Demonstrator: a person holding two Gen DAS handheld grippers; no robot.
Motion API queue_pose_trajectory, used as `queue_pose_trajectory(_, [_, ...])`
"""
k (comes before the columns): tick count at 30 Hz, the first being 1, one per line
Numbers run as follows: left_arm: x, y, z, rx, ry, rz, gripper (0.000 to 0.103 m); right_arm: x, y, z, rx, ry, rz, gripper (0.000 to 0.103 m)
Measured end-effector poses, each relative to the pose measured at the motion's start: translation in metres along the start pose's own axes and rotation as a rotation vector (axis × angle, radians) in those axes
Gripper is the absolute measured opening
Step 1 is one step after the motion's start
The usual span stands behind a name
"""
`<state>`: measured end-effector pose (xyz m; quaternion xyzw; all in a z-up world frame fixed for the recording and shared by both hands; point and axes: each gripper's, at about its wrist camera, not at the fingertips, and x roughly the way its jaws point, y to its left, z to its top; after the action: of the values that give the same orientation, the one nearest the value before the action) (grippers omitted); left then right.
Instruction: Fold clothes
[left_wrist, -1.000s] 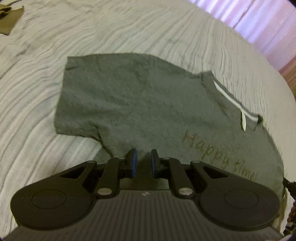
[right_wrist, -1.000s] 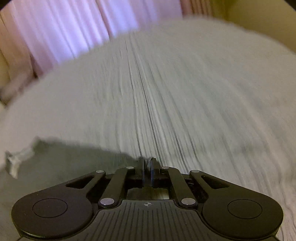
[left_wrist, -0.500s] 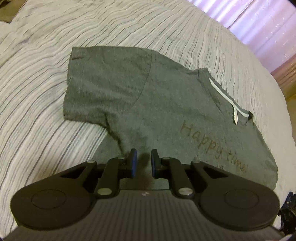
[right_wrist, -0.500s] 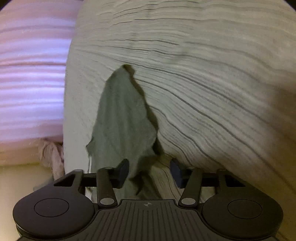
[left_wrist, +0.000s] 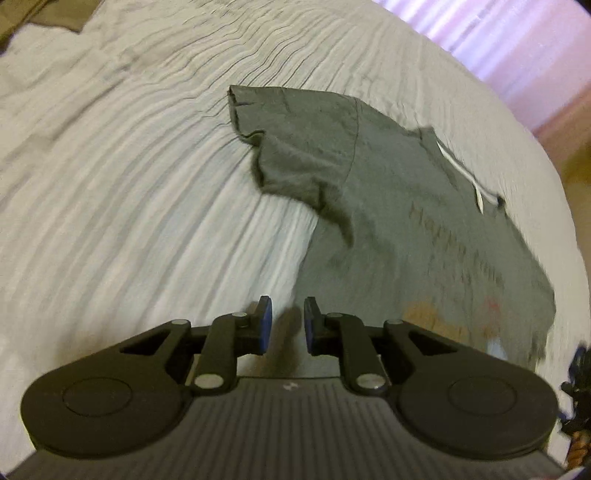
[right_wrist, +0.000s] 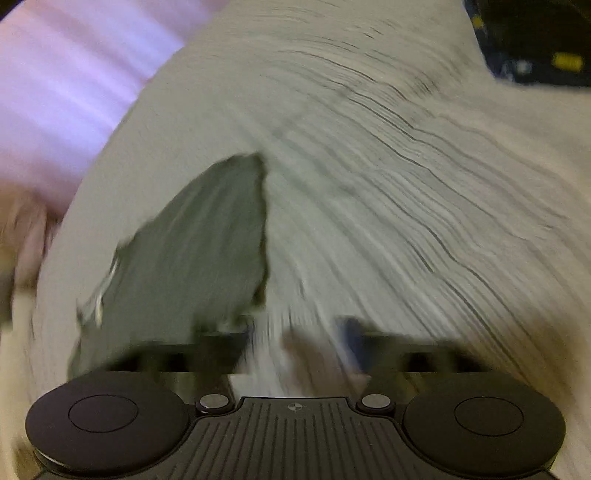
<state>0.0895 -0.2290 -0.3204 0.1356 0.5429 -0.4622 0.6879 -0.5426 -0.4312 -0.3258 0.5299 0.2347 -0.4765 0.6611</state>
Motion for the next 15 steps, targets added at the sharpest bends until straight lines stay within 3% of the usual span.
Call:
queue_pose_trajectory(3, [-0.024,0.020,-0.015,0.028,0.037,0.002,0.014,-0.034,0.010,-0.049,-0.164,0.056,-0.051,0.068])
queue_pose_trajectory(7, [-0.047,0.045,-0.036,0.059,0.093,-0.010,0.015,-0.064,0.022,-0.114,-0.315,0.131,-0.120,0.056])
queue_pose_trajectory(11, [-0.065,0.071,-0.058,0.046,0.160,-0.060,0.021,-0.094,0.006,-0.160,-0.138,0.142,-0.036,0.056])
queue_pose_trajectory(15, [-0.078,0.090,-0.082,-0.047,0.178,-0.152,0.030,-0.096,-0.008,-0.169,0.090,0.065,0.058,0.056])
